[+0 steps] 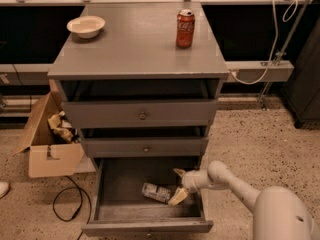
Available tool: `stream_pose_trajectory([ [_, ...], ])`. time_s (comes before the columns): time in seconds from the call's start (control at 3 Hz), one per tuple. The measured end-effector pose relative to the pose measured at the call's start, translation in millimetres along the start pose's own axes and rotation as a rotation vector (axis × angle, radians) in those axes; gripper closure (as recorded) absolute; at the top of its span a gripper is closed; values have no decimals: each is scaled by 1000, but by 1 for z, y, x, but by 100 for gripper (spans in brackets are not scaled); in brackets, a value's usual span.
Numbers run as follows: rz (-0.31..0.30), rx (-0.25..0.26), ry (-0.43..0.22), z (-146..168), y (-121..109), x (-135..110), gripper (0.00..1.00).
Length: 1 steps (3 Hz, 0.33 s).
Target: Place blue plastic bottle into bottom drawer
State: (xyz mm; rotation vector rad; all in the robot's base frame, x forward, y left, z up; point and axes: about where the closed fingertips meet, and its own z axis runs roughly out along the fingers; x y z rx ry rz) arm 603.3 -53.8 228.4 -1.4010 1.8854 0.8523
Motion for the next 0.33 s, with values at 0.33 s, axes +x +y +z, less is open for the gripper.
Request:
stream_pose_trajectory([
  [0.33,-120,2,-90,-83,20,-32,0],
])
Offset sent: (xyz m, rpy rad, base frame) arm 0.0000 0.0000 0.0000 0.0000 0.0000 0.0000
